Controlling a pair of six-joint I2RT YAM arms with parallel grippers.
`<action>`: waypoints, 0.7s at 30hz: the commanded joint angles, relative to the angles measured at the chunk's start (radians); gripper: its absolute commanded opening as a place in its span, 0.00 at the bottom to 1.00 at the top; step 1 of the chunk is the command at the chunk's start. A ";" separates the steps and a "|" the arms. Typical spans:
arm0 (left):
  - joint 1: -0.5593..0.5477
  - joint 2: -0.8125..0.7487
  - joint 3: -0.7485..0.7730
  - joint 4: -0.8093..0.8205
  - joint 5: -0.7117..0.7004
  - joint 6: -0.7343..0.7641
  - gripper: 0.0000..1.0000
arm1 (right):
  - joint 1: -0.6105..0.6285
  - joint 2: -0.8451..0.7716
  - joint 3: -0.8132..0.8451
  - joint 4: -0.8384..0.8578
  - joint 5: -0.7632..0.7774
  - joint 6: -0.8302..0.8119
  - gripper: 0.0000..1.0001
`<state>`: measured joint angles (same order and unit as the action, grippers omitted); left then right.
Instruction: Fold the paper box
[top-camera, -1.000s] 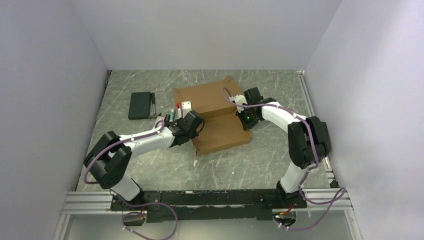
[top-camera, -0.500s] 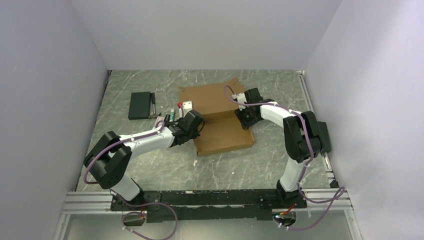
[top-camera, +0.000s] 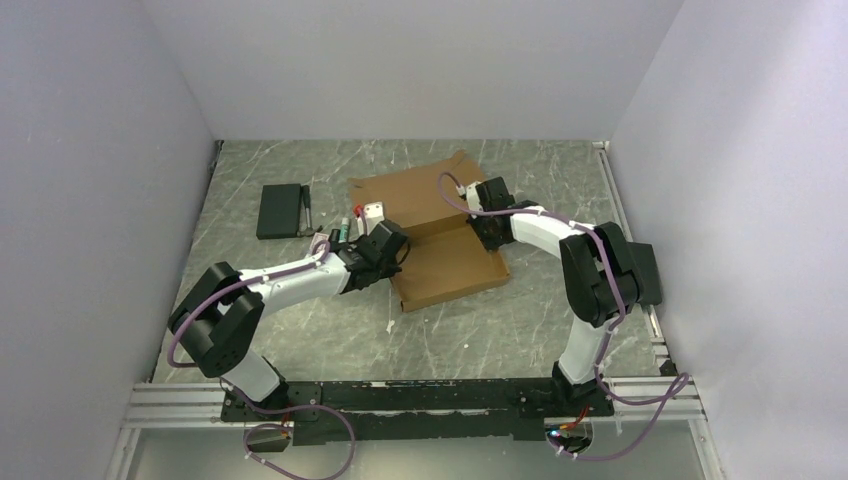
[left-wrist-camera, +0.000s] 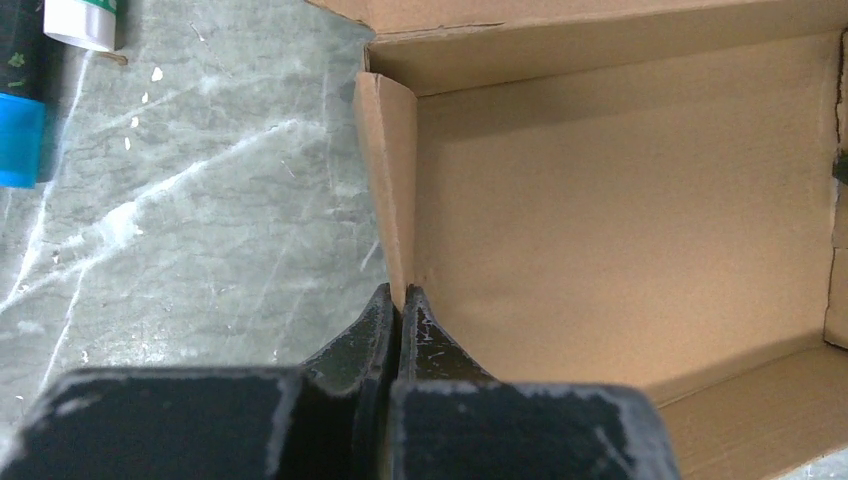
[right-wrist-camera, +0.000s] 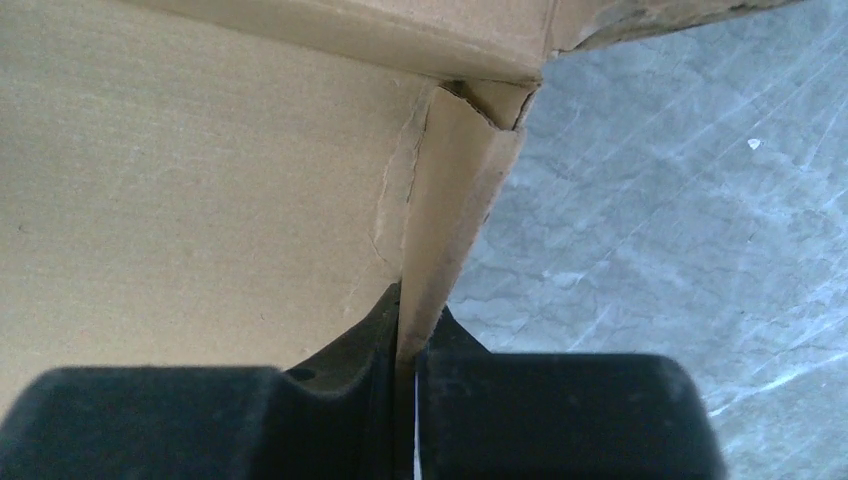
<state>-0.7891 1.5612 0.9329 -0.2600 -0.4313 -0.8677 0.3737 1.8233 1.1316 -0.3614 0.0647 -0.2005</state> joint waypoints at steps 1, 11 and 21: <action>0.002 -0.008 0.048 0.014 -0.006 -0.002 0.06 | 0.001 -0.005 -0.003 0.009 0.060 -0.076 0.18; 0.003 -0.020 0.047 0.002 -0.017 0.005 0.35 | -0.082 -0.120 0.005 -0.062 -0.220 -0.075 0.57; 0.002 -0.062 0.048 -0.010 0.000 0.065 0.63 | -0.148 -0.194 0.003 -0.111 -0.467 -0.127 0.74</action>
<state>-0.7853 1.5600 0.9485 -0.2710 -0.4320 -0.8459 0.2260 1.6691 1.1316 -0.4328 -0.2752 -0.2878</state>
